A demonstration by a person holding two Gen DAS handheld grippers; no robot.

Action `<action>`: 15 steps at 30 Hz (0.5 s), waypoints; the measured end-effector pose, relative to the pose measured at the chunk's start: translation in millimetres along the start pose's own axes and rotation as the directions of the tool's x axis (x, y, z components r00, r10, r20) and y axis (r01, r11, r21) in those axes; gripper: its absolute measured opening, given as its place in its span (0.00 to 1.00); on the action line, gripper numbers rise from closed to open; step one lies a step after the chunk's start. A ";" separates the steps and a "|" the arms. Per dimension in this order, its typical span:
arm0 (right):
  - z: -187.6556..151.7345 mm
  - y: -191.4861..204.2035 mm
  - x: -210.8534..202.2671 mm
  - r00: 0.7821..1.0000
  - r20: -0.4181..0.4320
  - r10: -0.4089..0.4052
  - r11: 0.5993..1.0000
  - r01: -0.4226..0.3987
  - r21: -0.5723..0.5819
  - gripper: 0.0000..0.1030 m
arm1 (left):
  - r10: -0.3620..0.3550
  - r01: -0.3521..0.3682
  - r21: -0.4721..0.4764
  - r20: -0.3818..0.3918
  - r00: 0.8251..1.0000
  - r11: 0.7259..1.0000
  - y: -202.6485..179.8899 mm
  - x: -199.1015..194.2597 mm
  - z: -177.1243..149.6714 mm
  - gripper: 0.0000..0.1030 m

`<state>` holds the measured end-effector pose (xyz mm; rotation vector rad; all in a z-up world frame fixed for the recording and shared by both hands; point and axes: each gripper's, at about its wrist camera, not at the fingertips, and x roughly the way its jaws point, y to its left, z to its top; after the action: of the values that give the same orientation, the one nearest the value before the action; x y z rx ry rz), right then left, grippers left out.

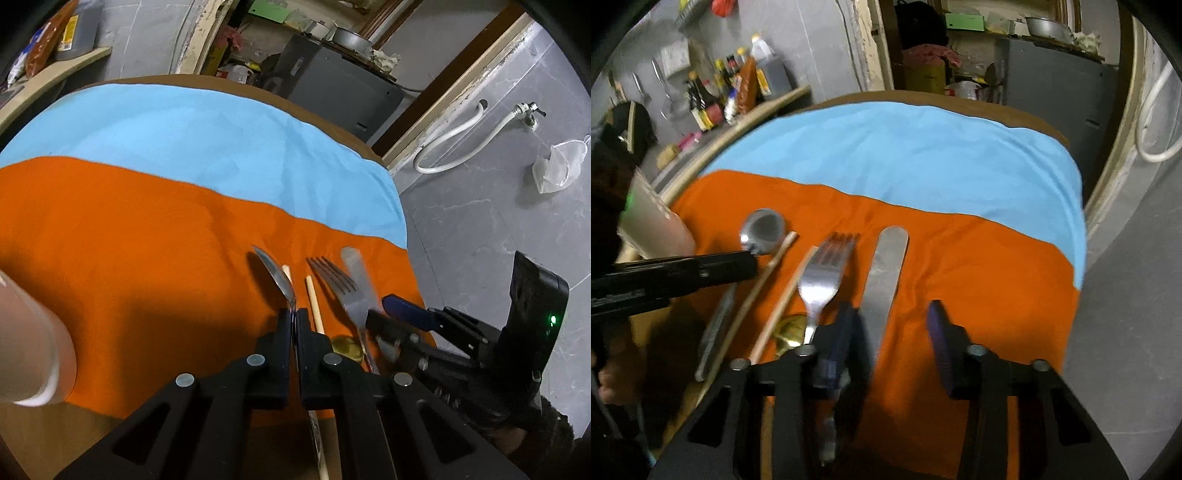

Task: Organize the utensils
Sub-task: 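Grasp the silver spoon with the left gripper while the right gripper grasps the knife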

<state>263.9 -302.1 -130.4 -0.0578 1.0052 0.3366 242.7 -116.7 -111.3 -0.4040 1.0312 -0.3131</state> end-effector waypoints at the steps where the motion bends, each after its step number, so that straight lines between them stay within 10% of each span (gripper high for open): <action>1: 0.4 -1.1 -1.4 1.000 -0.002 -0.005 1.000 0.005 0.005 0.25 | 0.002 -0.002 -0.004 -0.004 1.000 1.000 1.5 0.0 -1.0 0.04; 15: 6.0 -39.6 9.7 0.985 -0.007 0.173 0.968 -0.169 0.187 0.21 | 0.030 -0.030 0.002 -0.090 0.995 1.000 6.0 18.6 10.3 0.05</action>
<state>285.5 -335.9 -139.4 0.1959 1.0635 0.3985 261.0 -117.7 -123.6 -0.3757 1.1247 -0.3071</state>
